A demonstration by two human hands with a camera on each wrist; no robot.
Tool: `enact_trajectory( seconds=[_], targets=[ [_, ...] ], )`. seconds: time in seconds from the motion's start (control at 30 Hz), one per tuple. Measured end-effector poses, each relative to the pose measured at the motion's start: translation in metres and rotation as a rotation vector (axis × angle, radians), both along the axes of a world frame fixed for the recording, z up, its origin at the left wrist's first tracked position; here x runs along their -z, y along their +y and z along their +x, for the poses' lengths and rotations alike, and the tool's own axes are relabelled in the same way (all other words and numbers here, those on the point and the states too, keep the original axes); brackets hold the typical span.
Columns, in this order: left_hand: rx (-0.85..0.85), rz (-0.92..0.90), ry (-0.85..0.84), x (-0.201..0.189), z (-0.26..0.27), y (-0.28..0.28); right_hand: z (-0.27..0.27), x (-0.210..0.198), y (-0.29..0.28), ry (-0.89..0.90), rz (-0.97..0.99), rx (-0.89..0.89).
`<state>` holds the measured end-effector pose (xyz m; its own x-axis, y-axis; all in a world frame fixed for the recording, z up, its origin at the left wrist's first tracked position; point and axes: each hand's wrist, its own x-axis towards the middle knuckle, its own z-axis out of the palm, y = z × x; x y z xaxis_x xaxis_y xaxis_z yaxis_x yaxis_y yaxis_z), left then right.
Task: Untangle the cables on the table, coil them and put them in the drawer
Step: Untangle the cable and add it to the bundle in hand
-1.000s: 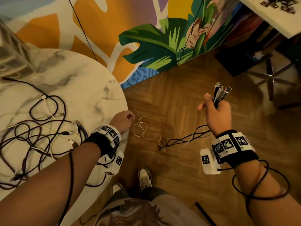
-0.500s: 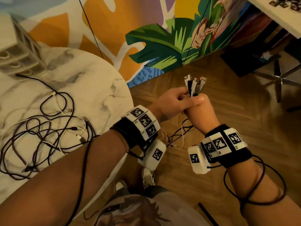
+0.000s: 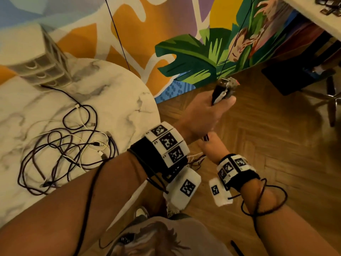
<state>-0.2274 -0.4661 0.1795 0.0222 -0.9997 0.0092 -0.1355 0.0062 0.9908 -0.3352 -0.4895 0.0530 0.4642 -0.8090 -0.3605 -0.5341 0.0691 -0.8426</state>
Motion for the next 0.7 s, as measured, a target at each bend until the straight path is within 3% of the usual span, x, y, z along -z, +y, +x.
enact_trajectory(
  seconds=[0.07, 0.17, 0.27, 0.37, 0.47, 0.57, 0.63, 0.7],
  targets=[
    [0.013, -0.17, -0.284, -0.007, 0.01, 0.0, -0.011, 0.027, -0.003, 0.166, 0.002, 0.033],
    [0.106, -0.411, -0.772, -0.019, 0.028, 0.002, -0.034, 0.06, -0.014, 0.384, 0.051, 0.219],
    [0.022, -0.611, -0.933, -0.028, 0.039, 0.001, -0.035, 0.069, -0.023, 0.35, 0.126, 0.316],
    [-0.017, -0.681, -0.994, -0.032, 0.039, 0.0, -0.023, 0.07, -0.022, 0.345, 0.109, 0.293],
    [-0.016, -0.631, -0.867, -0.034, 0.038, -0.001, -0.021, 0.072, -0.016, 0.466, 0.092, 0.129],
    [-0.119, -0.476, -0.47, -0.027, 0.033, -0.003, -0.024, 0.071, -0.009, 0.498, 0.078, 0.031],
    [-0.195, -0.286, -0.208, -0.016, 0.026, -0.002, -0.023, 0.062, -0.004, 0.413, -0.019, -0.022],
    [-0.168, -0.14, -0.114, -0.001, 0.017, 0.001, -0.015, 0.042, 0.003, 0.221, -0.056, -0.069]
  ],
)
